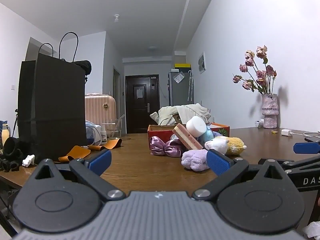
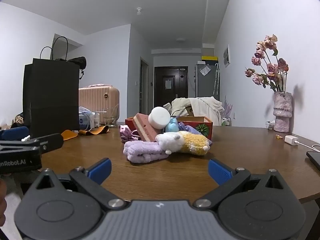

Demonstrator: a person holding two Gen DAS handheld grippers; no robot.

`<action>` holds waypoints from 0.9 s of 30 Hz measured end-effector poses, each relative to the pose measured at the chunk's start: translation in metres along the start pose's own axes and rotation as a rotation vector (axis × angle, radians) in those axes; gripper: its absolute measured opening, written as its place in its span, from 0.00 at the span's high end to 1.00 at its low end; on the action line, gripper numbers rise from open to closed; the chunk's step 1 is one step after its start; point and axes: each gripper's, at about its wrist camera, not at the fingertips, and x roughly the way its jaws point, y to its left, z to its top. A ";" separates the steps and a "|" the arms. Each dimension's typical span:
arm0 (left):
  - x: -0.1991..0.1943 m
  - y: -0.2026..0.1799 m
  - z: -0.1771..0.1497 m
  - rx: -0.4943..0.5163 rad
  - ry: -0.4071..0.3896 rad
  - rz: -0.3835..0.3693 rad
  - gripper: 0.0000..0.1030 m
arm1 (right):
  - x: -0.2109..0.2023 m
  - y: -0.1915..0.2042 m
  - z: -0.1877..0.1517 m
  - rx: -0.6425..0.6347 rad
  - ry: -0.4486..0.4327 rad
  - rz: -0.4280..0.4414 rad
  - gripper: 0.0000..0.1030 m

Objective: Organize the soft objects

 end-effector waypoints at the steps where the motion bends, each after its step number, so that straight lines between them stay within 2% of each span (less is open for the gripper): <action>1: 0.004 -0.001 0.001 0.004 0.004 0.001 0.00 | 0.000 0.000 -0.001 0.000 0.000 -0.005 0.00; 27: 0.003 -0.003 0.000 0.009 0.001 0.009 0.00 | 0.000 -0.003 -0.003 0.018 0.023 -0.026 0.00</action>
